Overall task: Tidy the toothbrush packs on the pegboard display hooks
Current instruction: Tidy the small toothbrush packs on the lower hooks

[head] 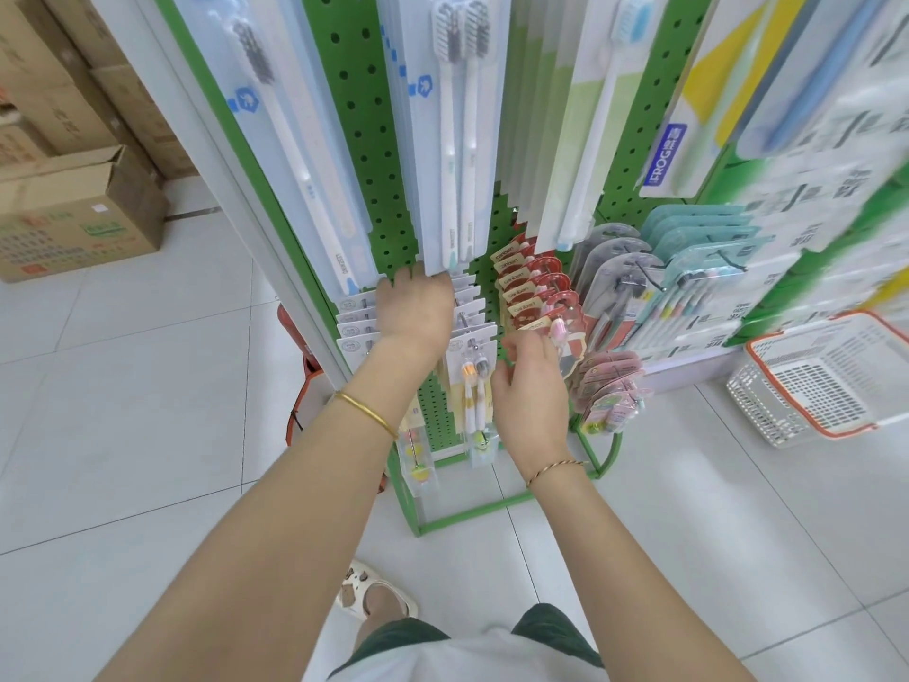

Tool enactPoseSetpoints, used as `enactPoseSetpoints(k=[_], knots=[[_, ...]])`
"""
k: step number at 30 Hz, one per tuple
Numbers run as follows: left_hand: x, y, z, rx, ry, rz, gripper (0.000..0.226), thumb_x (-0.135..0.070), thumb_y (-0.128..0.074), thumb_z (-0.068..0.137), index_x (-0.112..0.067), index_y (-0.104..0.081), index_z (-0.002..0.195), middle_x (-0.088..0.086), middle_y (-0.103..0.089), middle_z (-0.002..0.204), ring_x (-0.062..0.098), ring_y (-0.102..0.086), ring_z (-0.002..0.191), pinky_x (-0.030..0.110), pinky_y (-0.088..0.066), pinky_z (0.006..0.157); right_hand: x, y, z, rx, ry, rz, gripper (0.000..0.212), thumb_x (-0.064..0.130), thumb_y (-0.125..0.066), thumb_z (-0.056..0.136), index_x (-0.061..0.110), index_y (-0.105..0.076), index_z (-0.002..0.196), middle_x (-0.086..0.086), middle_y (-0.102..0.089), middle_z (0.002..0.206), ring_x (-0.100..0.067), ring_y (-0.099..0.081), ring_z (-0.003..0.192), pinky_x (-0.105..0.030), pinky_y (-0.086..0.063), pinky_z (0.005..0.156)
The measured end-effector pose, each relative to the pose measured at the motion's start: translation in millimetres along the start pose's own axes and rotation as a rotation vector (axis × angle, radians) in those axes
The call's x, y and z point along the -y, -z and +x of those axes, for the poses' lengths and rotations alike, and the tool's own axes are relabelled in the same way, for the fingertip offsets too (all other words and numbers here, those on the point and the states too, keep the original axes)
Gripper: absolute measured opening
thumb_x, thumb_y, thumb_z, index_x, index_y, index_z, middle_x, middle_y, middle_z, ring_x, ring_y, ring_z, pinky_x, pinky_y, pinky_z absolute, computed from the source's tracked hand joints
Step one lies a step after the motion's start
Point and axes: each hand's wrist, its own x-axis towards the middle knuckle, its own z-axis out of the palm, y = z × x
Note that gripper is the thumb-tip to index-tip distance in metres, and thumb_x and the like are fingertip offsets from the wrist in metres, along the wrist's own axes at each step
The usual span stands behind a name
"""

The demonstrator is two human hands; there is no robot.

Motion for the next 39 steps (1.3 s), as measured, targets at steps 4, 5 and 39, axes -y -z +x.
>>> enactPoseSetpoints(k=[4, 5, 39], knots=[[3.9, -5.7, 13.3, -0.035, 0.017, -0.068, 0.038, 0.005, -0.043, 0.087, -0.002, -0.047, 0.124, 0.017, -0.055, 0.117, 0.036, -0.048, 0.111, 0.036, -0.033, 0.084, 5.6, 0.2, 2.2, 0.021, -0.007, -0.006, 0.026, 0.008, -0.047, 0.093, 0.008, -0.052, 0.118, -0.006, -0.05, 0.12, -0.025, -0.053, 0.098, -0.029, -0.036, 0.066], [5.3, -7.3, 17.7, -0.032, 0.043, -0.126, 0.03, 0.002, -0.041, 0.088, -0.003, -0.051, 0.116, 0.017, -0.056, 0.113, 0.035, -0.048, 0.107, 0.034, -0.03, 0.082, 6.4, -0.2, 2.0, 0.023, -0.012, -0.005, 0.025, 0.009, -0.047, 0.093, 0.009, -0.052, 0.118, -0.006, -0.05, 0.119, -0.025, -0.053, 0.097, -0.03, -0.036, 0.066], [2.9, -32.0, -41.3, -0.295, 0.229, 0.102, 0.025, -0.028, -0.081, 0.05, -0.016, -0.067, 0.067, 0.001, -0.06, 0.076, 0.021, -0.057, 0.076, 0.032, -0.024, 0.07, 2.3, -2.2, -11.4, 0.027, 0.0, 0.019, 0.024, 0.01, -0.05, 0.092, 0.006, -0.053, 0.116, -0.01, -0.051, 0.118, -0.028, -0.052, 0.103, -0.032, -0.038, 0.071]])
